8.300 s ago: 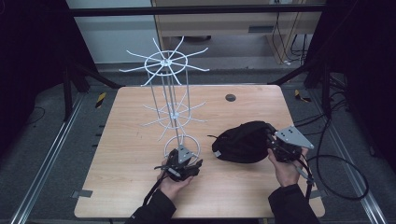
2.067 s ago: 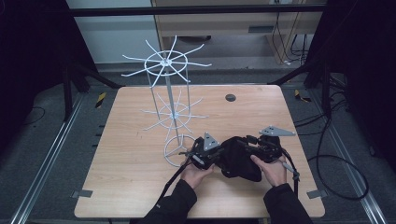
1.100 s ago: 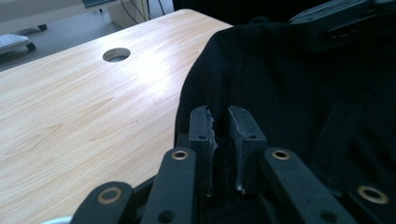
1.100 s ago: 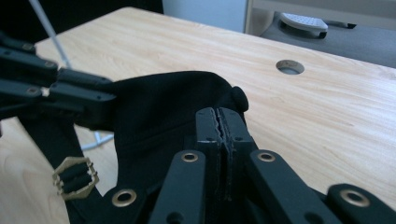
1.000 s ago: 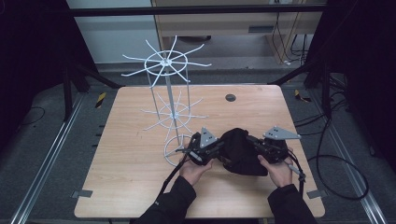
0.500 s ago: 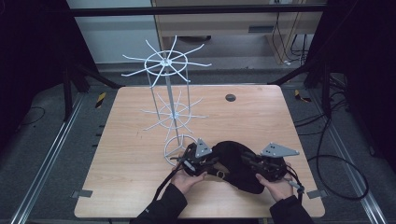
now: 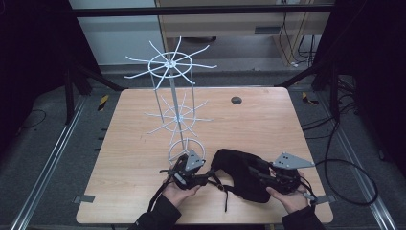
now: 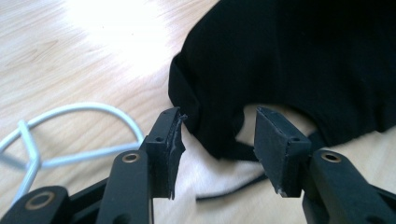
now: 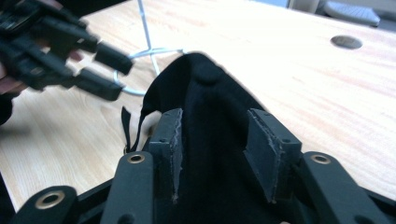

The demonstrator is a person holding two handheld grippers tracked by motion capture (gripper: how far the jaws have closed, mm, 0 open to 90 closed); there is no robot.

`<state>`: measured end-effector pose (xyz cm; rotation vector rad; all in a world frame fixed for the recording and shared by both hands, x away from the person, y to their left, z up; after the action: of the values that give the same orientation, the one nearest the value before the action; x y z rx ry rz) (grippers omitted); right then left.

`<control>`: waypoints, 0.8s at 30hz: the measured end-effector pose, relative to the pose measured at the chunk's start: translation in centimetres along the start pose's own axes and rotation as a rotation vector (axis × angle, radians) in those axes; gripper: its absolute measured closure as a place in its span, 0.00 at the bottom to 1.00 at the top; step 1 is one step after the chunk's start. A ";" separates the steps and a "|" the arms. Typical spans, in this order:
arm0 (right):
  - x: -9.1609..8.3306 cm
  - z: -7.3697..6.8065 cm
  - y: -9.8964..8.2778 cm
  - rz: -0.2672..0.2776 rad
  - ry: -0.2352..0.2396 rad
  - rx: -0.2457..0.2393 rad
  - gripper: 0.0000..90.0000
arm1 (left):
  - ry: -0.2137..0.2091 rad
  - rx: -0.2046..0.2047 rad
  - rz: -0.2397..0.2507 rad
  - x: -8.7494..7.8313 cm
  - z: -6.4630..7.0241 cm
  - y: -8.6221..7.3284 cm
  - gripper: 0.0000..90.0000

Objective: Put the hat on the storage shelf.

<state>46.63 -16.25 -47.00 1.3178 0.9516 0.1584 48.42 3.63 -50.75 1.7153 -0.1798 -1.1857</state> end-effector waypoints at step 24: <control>2.3 0.5 0.9 -0.034 -0.006 -0.015 0.65 | 0.054 -0.031 -0.167 4.5 5.6 -2.8 0.66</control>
<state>48.75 -15.01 -47.36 1.2869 0.9657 0.1356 45.33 -1.23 -55.82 1.7600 0.0158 -1.2547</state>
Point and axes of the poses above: each handheld gripper's, and its own axes: x roughly forward along the jaws, y roughly out of its top, z roughly to its right, the point moved 9 cm from there along x, roughly forward along the jaws, and after that the axes turned 2 degrees about -z, right-handed, at the moved point
